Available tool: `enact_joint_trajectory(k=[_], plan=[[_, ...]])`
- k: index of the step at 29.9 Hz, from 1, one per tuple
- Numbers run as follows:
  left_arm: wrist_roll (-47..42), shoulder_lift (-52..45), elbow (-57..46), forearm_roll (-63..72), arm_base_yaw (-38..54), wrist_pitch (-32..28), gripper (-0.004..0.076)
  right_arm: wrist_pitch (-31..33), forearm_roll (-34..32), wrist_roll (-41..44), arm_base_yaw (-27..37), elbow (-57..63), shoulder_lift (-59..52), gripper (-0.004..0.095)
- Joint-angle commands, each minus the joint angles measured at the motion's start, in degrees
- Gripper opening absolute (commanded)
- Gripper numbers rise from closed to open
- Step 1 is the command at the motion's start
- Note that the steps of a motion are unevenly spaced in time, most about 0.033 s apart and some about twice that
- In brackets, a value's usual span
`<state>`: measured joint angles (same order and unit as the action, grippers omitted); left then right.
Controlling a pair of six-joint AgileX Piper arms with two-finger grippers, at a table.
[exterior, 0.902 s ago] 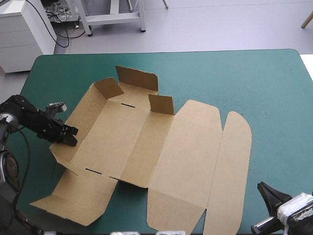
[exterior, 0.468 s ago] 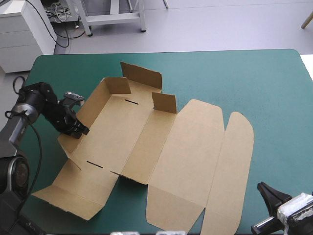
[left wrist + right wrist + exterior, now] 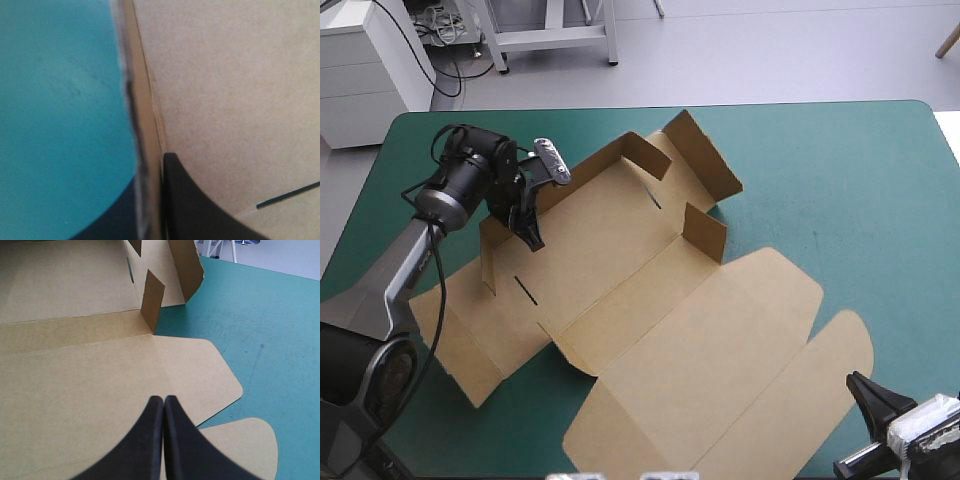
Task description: Fold the box
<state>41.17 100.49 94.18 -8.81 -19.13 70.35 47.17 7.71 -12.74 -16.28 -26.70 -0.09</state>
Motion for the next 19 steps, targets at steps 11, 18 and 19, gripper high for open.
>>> enact_joint_trajectory(k=[11,18,19], plan=[[8.89,-2.11,2.29,-9.8,-8.9,-15.72,-0.0008,-4.44,0.26,-0.52,0.31,-1.31,0.85,-0.0021],[8.91,-2.12,2.29,-11.49,-13.64,-16.62,-0.0008,-4.44,0.26,-0.52,0.31,-1.31,0.85,-0.0021],[8.91,-2.12,2.06,-12.22,-14.63,-16.53,-0.0008,-4.44,0.26,-0.52,0.31,-1.31,0.85,-0.0021]])
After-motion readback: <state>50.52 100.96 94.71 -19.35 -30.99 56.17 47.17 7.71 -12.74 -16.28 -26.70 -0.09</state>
